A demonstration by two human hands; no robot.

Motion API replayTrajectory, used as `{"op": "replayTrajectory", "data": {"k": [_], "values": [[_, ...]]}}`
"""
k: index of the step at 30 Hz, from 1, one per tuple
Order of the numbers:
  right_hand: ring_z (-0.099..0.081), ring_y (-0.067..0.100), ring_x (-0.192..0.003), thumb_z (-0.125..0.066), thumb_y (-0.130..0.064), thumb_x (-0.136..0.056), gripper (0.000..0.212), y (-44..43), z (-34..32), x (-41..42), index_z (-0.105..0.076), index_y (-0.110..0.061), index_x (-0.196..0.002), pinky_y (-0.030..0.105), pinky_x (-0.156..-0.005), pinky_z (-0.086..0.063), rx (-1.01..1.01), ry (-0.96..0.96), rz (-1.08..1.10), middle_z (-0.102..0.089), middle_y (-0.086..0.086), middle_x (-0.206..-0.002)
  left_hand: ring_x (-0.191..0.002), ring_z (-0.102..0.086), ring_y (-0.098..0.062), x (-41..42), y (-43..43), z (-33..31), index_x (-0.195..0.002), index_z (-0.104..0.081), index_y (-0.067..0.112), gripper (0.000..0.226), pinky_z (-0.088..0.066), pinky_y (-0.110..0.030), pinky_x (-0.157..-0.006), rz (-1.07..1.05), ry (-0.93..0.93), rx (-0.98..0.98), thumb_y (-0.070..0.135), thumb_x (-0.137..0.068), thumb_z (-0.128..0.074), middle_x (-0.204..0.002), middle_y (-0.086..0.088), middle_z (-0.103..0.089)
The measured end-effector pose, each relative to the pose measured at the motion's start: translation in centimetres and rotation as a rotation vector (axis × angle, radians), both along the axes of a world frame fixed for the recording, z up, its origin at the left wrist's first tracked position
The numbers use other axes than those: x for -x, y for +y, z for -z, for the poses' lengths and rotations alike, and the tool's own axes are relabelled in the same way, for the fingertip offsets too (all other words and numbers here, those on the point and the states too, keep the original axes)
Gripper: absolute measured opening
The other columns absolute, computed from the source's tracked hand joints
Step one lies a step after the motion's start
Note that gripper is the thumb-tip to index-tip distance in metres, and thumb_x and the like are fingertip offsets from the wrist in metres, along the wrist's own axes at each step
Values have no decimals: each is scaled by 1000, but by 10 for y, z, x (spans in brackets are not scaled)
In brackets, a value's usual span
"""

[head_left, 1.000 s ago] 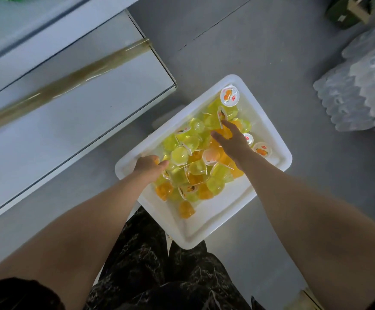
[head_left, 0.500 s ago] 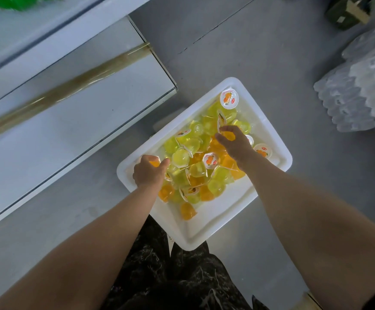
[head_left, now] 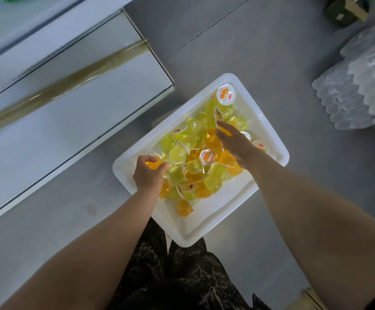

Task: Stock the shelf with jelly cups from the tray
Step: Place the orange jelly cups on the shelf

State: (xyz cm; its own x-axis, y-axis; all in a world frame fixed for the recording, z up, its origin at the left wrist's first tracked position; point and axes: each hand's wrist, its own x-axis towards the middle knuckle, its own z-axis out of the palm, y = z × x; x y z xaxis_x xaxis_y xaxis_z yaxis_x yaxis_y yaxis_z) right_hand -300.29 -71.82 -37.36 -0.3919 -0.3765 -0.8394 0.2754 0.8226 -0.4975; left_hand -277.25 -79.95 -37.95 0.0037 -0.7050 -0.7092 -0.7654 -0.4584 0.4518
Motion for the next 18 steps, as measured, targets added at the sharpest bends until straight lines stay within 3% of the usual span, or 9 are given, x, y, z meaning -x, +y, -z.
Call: {"op": "replayTrajectory", "data": {"k": [4,7,12,15,18], "values": [[-40,23,-133,-58,-50,-93,48,2,-9,-3,-44,-50,-139,38,-101,-33,39,-41,-2,-41,-3,-150,-105,-57,-27,7,4,-11,-102,-57,17,30,-39,-26,-76,-56,38,13,28,-81,-76,-109,2,-59],[-45,19,-123,-60,-47,-93,53,0,-19,-9,-41,-47,-143,39,-99,-32,39,-18,-16,-52,0,-137,-99,-55,-21,16,6,-22,-106,-58,16,32,-32,-14,-56,-100,62,4,28,-83,-76,-119,-3,-60],[-54,20,-107,-67,-38,-91,59,3,-39,-19,-41,-42,-143,34,-87,-38,98,-19,27,-58,11,-121,-114,-55,-26,21,6,-30,-103,-57,20,31,-38,-29,-77,-113,131,-7,30,-81,-76,-119,-2,-60],[-57,14,-100,-74,-36,-85,55,8,-48,-22,-49,-38,-134,24,-69,-43,113,23,82,-58,8,-121,-111,-58,-25,23,4,-33,-101,-55,24,33,-48,-37,-84,-128,195,-37,32,-78,-78,-114,0,-59],[-57,12,-86,-77,-32,-83,55,14,-48,-20,-47,-30,-130,20,-62,-45,114,15,102,-59,8,-123,-102,-65,-23,25,4,-35,-103,-50,28,42,-54,-40,-83,-214,299,-134,30,-75,-82,-112,-4,-65]]}}
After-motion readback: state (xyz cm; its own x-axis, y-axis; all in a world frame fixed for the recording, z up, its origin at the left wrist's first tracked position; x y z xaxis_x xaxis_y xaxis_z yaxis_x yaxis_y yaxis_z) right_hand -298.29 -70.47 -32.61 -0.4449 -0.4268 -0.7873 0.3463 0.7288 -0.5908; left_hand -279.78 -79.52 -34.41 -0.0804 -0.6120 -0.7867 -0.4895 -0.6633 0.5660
